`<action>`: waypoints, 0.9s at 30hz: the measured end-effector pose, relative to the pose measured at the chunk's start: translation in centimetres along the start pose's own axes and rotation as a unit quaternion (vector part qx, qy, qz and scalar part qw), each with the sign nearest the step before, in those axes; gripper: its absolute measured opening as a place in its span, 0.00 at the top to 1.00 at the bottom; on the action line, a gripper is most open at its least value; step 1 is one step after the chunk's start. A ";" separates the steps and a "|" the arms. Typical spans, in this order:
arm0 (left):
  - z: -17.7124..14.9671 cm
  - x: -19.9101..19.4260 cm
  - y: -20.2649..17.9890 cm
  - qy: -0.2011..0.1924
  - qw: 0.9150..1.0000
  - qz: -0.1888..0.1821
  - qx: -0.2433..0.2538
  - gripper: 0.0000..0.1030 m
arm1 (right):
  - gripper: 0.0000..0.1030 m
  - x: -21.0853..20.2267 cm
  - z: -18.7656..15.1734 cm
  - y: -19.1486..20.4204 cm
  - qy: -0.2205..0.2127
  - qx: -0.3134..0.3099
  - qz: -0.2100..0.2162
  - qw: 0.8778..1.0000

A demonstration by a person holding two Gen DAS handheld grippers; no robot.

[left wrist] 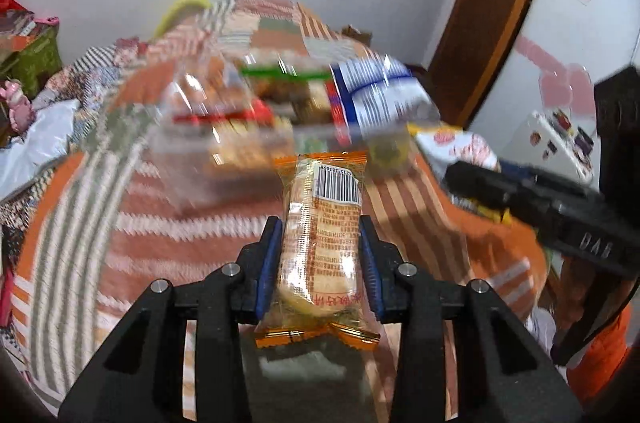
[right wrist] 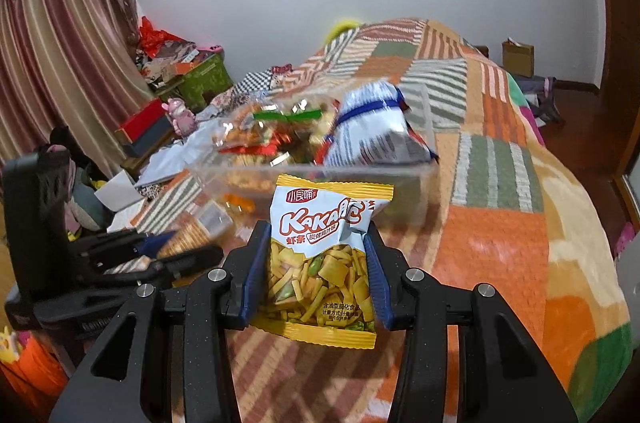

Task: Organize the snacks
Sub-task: 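Lower the Kakao bag and bread roll into the clear box, opening both tools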

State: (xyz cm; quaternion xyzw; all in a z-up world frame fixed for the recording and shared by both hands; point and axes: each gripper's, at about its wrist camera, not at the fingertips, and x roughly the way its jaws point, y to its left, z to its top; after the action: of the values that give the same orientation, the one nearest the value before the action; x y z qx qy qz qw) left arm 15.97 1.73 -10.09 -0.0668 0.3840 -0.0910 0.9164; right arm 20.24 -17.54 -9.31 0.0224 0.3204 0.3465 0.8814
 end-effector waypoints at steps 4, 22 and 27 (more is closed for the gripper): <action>2.6 -0.5 1.2 -0.027 1.000 0.007 -0.012 0.64 | 0.60 0.7 1.4 0.6 -0.012 -0.009 0.003 1.000; 9.1 4.1 6.3 -0.053 0.997 0.036 -0.033 0.64 | 0.60 8.5 6.2 2.8 0.008 -0.052 0.010 0.999; 8.6 5.3 6.8 -0.048 0.997 0.041 -0.036 0.64 | 0.60 10.4 5.8 3.3 0.023 -0.071 0.003 0.997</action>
State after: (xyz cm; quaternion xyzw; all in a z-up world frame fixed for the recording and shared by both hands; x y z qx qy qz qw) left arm 26.56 7.67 -9.12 -0.0882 0.3454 -0.0363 0.9336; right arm 27.41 -7.47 -9.51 -0.0477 0.3150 0.3715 0.8721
